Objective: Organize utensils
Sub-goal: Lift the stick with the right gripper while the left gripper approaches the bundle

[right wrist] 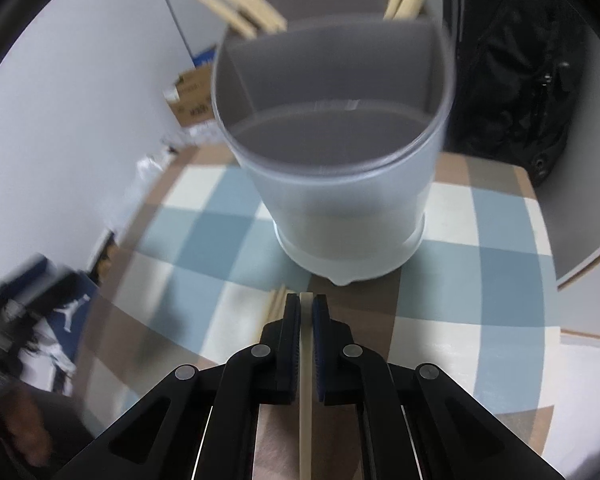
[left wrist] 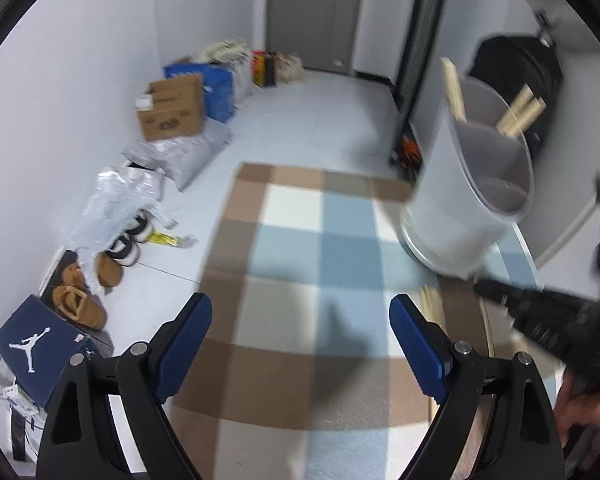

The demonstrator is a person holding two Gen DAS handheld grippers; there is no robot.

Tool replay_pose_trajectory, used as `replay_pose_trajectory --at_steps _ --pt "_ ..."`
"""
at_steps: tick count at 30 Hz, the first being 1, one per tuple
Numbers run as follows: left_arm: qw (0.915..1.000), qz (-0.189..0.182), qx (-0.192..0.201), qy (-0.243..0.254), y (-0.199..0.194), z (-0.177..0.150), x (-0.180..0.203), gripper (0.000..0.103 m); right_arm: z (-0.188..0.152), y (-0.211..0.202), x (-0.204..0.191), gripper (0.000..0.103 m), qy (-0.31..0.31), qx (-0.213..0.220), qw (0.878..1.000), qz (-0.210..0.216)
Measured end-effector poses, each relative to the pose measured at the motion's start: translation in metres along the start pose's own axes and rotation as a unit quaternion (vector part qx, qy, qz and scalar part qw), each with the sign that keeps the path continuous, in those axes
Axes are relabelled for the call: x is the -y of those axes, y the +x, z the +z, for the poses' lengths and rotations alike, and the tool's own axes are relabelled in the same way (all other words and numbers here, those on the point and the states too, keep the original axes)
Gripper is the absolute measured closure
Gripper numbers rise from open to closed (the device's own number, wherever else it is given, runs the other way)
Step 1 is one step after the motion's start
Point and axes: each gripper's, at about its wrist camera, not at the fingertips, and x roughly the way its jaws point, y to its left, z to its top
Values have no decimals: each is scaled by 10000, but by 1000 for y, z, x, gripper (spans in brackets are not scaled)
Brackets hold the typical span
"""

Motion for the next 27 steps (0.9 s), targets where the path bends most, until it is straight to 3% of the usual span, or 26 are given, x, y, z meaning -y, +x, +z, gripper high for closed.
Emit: replay_pose_trajectory --at_steps 4,12,16,21,27 --pt "9989 -152 -355 256 10 -9 18 16 -2 -26 15 98 425 320 9976 432" --pt "9932 -309 -948 596 26 -21 55 16 -4 -64 40 98 830 819 9907 699" --pt "9888 -162 -1262 782 36 -30 67 16 -8 -78 56 98 962 918 9881 774" --pt "9859 -61 -1405 911 38 -35 73 16 -8 -90 69 98 1041 1058 9857 800" --pt "9870 -23 -1443 710 35 -36 71 16 -13 -101 74 98 1039 1171 9839 857"
